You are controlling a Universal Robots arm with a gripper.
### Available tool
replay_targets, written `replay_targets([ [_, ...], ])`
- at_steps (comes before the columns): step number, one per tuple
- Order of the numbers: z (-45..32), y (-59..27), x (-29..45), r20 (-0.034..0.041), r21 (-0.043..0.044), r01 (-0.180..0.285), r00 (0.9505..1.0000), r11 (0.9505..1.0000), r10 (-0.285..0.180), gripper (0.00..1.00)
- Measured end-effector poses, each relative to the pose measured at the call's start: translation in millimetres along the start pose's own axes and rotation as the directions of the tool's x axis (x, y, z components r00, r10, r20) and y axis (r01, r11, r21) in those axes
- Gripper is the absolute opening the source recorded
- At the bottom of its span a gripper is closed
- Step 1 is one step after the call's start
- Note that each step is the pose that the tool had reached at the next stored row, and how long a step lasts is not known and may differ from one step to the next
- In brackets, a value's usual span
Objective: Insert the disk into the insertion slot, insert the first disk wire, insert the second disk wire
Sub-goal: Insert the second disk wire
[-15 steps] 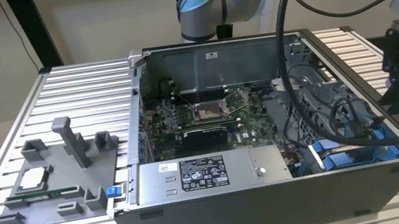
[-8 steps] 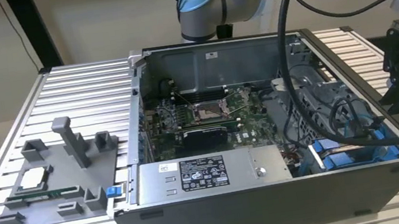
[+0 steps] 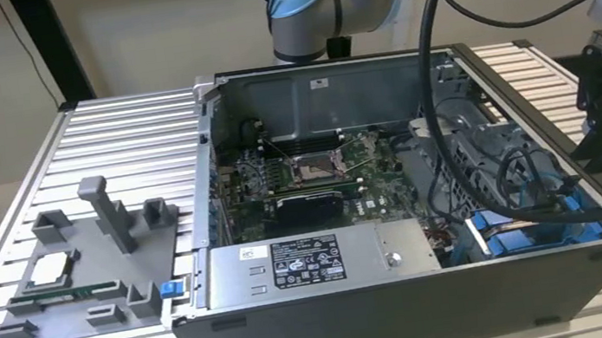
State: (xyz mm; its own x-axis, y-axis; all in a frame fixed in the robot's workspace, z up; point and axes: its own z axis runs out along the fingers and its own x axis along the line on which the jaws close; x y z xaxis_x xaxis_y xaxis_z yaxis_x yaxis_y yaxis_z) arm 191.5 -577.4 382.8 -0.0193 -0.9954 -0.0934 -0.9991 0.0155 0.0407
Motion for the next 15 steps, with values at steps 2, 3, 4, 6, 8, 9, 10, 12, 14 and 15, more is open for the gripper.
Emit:
replay_targets([
  [2,1.5,-0.1,0.3,0.0038,-0.0015,0.0,1.0,1.0,0.0,0.0],
  [3,2.0,-0.2,0.7,0.0079,-0.003,0.0,1.0,1.0,0.0,0.0],
  [4,2.5,-0.3,1.3,0.0124,-0.0048,0.0,0.9999,1.0,0.0,0.0],
  [6,3.2,-0.6,3.0,0.0224,-0.0088,0.0,0.9997,1.0,0.0,0.0],
  [8,3.7,-1.2,5.6,0.0334,-0.0146,0.0,0.9994,0.9999,0.0,0.0],
  [9,3.8,-1.4,7.2,0.0382,-0.0185,0.0,0.9993,0.9998,0.0,0.0],
  [10,4.0,-1.6,9.0,0.0421,-0.0228,0.0,0.9991,0.9997,0.001,0.0],
  [12,4.3,-1.9,12.9,0.05,-0.0323,0.0,0.9987,0.9995,0.002,0.0],
  [14,4.4,-2.4,16.9,0.0577,-0.0428,-0.001,0.9983,0.9991,0.003,0.0],
  [15,4.6,-2.5,17.9,0.0589,-0.047,-0.001,0.9983,0.9989,0.004,0.0],
])
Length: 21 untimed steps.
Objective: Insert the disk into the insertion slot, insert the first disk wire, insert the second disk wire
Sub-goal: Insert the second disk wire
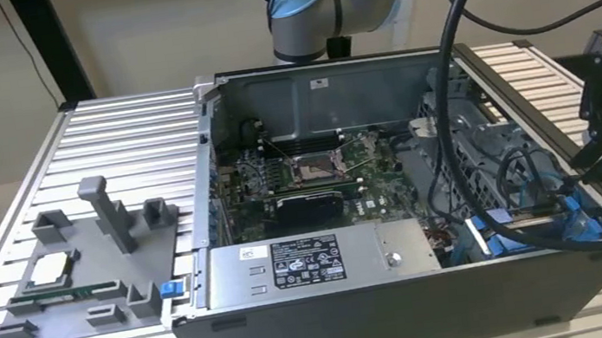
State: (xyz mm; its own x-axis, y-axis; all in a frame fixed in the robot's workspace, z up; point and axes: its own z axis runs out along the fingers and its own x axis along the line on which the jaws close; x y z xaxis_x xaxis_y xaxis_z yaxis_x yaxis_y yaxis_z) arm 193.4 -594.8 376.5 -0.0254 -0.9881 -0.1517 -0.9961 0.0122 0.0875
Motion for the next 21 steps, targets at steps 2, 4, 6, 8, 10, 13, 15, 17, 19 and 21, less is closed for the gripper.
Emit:
replay_targets([
  [2,-0.1,0.1,0.0,-0.0002,-0.0007,0.0,1.0,1.0,0.0,0.0],
  [4,-0.1,0.0,0.0,-0.0001,-0.0008,0.0,1.0,1.0,0.0,0.0],
  [6,-0.1,0.0,0.0,0.0003,-0.0008,0.0,1.0,1.0,0.0,0.0],
  [8,0.3,-0.1,0.1,0.0112,-0.0013,0.001,0.9999,1.0,-0.001,0.0],
  [10,0.9,-0.2,0.2,0.0274,-0.0018,0.002,0.9996,1.0,-0.002,0.0],
  [13,2.7,-0.3,0.5,0.0317,-0.0023,0.003,0.9995,1.0,-0.003,0.0],
  [15,4.1,-0.9,0.9,0.0335,-0.0043,0.002,0.9994,1.0,-0.002,0.0],
  [17,5.1,-2.4,1.4,0.0375,-0.0088,0.002,0.9993,1.0,-0.002,0.0],
  [19,5.5,-4.5,1.9,0.0417,-0.0158,0.001,0.9991,0.9999,-0.001,1.0],
  [21,6.8,-6.3,2.1,0.044,-0.0215,0.001,0.999,0.9998,0.0,1.0],
])
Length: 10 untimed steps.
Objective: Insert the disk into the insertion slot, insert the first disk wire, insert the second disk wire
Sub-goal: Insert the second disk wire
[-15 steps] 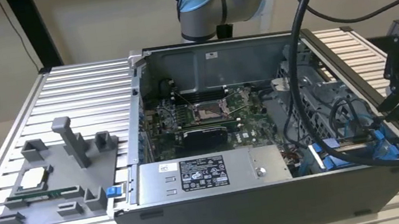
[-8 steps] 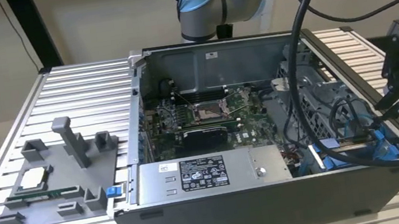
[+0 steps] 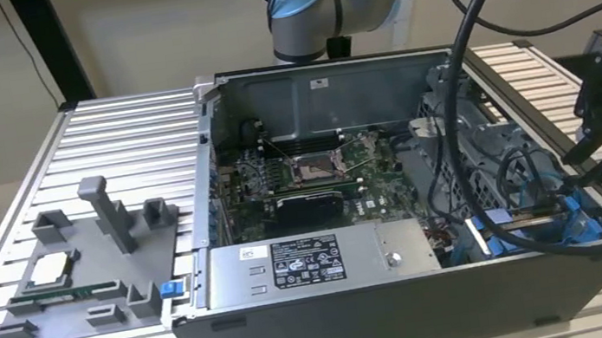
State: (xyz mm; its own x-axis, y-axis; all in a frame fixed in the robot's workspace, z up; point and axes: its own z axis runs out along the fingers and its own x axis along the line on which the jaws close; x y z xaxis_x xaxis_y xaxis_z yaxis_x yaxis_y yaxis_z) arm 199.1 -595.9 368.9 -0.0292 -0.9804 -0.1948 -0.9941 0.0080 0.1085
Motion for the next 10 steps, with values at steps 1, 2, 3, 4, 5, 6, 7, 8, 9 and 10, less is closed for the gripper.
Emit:
replay_targets([
  [1,0.6,-0.9,0.1,0.0009,-0.0029,0.0,1.0,1.0,0.0,1.0],
  [2,1.3,-1.6,0.2,0.0017,-0.0059,0.0,1.0,1.0,0.0,1.0],
  [3,1.9,-2.3,0.4,0.0021,-0.0088,0.0,1.0,1.0,0.0,1.0],
  [4,2.6,-2.9,0.5,0.0022,-0.0117,0.001,1.0,0.9999,-0.001,1.0],
  [5,3.3,-3.6,0.7,0.002,-0.0148,0.003,1.0,0.9999,-0.003,1.0],
  [6,4.0,-4.4,0.8,0.0016,-0.0181,0.007,1.0,0.9998,-0.007,1.0],
  [7,4.8,-5.1,0.9,0.0011,-0.0217,0.01,0.9999,0.9997,-0.01,1.0],
  [8,5.5,-5.6,1.1,0.0006,-0.0251,0.015,0.9999,0.9996,-0.015,1.0],
  [9,6.2,-6.0,1.2,0.0001,-0.0285,0.02,0.9998,0.9994,-0.02,1.0],
  [10,6.8,-6.4,1.3,-0.0004,-0.0317,0.024,0.9997,0.9992,-0.024,1.0],
])
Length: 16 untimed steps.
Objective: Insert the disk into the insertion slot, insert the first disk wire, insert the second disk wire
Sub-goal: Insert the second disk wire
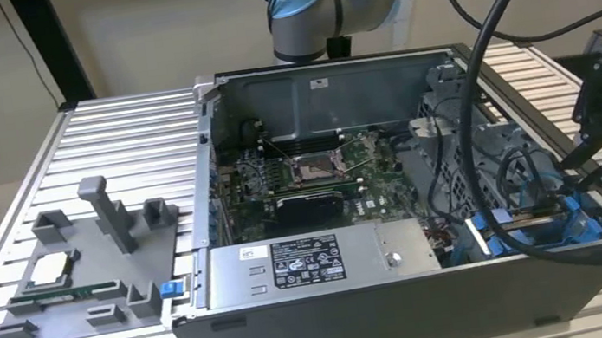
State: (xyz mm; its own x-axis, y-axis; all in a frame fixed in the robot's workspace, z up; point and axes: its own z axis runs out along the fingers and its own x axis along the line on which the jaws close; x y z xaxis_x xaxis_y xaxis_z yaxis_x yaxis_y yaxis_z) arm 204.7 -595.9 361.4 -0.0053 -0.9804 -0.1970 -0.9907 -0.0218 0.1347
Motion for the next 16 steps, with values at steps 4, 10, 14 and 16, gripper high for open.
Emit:
replay_targets([
  [4,2.0,-1.2,0.5,0.0005,-0.0092,0.017,0.9999,0.9998,-0.017,1.0],
  [10,3.1,-3.6,0.7,0.0172,-0.0157,0.04,0.9991,0.9991,-0.039,1.0],
  [14,2.7,-6.3,1.3,0.0339,-0.0162,0.047,0.9984,0.9988,-0.046,1.0],
  [16,2.4,-7.2,2.3,0.0431,-0.0164,0.049,0.9979,0.9987,-0.048,1.0],
])
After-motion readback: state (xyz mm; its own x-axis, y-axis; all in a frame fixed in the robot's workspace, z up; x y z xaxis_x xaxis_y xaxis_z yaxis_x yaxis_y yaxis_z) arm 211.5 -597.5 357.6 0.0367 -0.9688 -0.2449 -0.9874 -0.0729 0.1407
